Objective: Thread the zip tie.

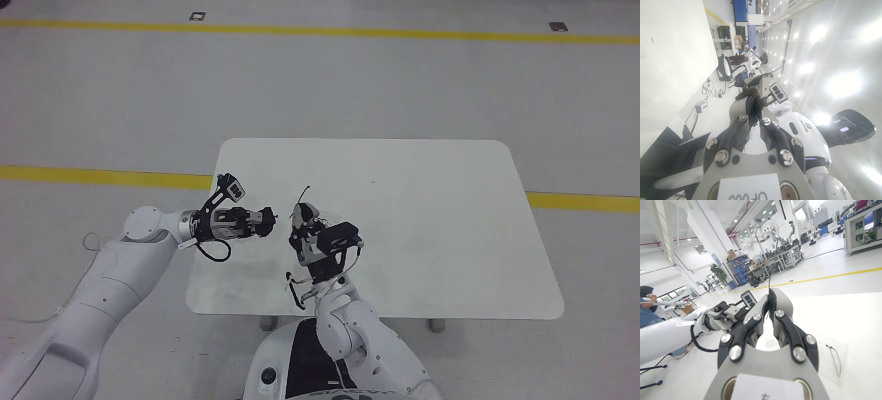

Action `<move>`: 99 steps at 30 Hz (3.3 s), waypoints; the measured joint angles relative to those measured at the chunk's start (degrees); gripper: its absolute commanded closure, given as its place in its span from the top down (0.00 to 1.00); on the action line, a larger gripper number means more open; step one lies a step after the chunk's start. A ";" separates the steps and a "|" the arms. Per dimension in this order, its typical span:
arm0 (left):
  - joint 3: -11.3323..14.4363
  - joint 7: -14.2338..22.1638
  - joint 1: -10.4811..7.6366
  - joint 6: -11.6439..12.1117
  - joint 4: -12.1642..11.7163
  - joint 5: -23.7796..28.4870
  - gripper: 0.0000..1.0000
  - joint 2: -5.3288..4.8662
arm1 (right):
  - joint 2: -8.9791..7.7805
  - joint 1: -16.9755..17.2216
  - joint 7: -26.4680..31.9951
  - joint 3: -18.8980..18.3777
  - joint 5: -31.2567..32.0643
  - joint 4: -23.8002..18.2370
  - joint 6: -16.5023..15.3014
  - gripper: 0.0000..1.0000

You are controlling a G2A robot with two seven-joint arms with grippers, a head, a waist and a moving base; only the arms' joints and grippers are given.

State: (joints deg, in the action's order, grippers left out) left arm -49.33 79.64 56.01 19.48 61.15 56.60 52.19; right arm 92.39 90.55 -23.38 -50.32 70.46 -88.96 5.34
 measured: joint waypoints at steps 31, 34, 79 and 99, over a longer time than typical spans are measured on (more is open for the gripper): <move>0.00 0.00 0.00 0.00 0.00 0.00 0.00 0.00 | -0.25 -2.93 -0.39 4.10 4.59 0.90 5.00 0.00; 0.00 0.00 0.00 0.00 0.00 0.00 0.00 0.00 | -0.16 -3.24 -0.41 4.34 4.90 1.36 5.55 0.00; 0.00 0.00 0.00 0.00 0.00 0.00 0.00 0.00 | -0.29 -3.26 0.63 4.58 6.12 2.38 4.83 0.00; 0.00 0.00 0.00 0.00 0.00 0.00 0.00 0.00 | -0.38 -3.66 1.11 4.83 5.53 3.50 4.71 0.00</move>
State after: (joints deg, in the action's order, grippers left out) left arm -49.33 79.64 56.01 19.48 61.15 56.60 52.19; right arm 92.01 86.89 -22.27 -45.49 75.99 -85.46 10.05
